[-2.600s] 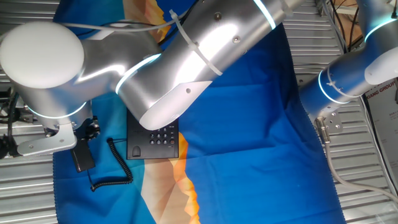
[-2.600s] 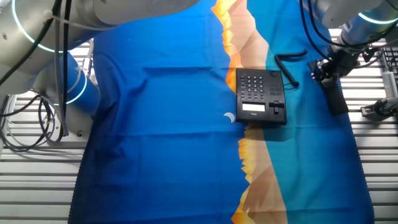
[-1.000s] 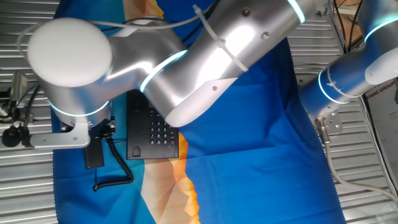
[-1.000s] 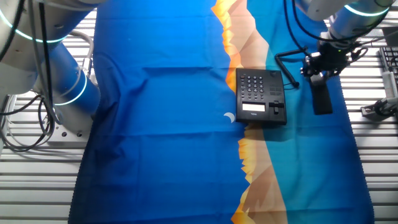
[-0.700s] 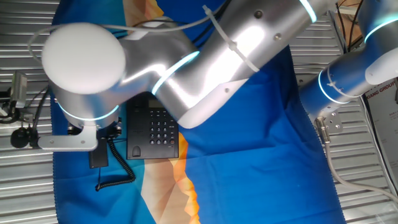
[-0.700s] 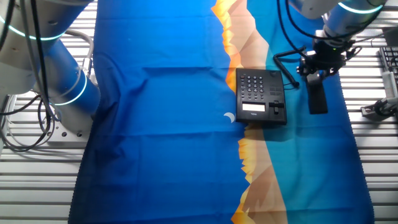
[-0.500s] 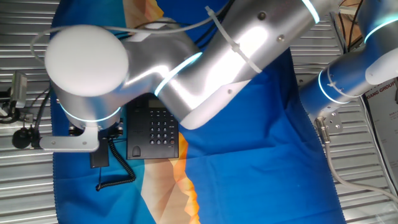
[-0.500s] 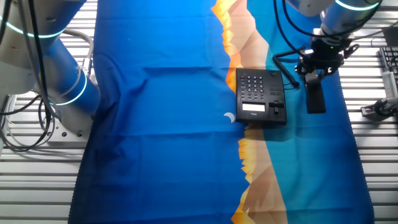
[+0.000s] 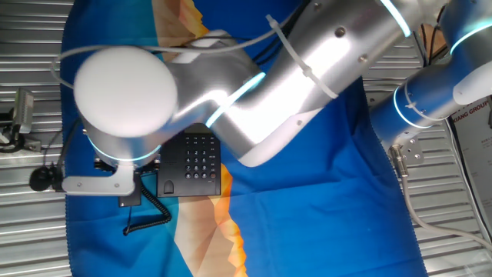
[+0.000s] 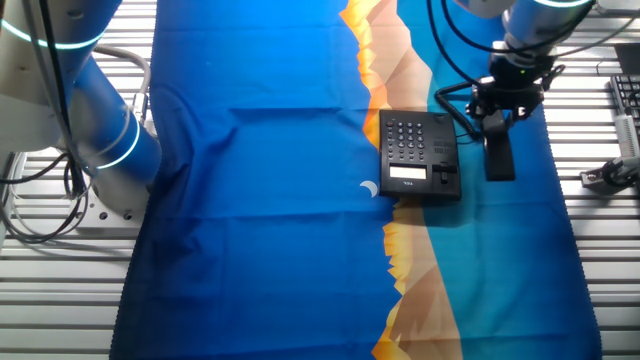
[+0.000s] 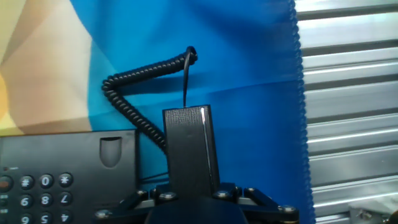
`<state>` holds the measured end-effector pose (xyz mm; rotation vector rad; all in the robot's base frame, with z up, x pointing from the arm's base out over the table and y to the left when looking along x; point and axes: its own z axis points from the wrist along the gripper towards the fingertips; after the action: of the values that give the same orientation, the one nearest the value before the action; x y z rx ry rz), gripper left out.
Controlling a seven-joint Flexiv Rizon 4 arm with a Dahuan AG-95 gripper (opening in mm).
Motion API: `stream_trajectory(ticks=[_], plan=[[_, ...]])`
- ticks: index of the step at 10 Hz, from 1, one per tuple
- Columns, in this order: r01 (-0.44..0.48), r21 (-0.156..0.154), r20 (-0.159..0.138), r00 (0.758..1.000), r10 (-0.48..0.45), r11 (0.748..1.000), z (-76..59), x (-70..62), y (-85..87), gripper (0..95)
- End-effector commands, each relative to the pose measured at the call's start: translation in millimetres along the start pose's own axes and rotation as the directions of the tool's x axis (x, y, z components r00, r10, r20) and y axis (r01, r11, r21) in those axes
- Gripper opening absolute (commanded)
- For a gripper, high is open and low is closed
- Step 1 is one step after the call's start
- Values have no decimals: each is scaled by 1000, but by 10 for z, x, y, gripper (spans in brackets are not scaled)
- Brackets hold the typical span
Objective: Place the handset of the telephone on the corresponding phone cradle
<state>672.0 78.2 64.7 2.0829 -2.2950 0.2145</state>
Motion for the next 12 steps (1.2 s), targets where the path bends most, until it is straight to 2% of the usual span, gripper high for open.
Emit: stream_trajectory(ticks=[1,4,6,9,12], plan=[[-3,0,2,1000,3,1000,-15,-4,10,0],[-9,0,-36,999,9,1000,-72,0,41,0],[-21,-5,-45,999,21,1000,-97,37,63,0],[-33,-15,-98,995,31,999,-151,91,100,0],[-35,-24,-95,995,32,999,-191,137,135,0]])
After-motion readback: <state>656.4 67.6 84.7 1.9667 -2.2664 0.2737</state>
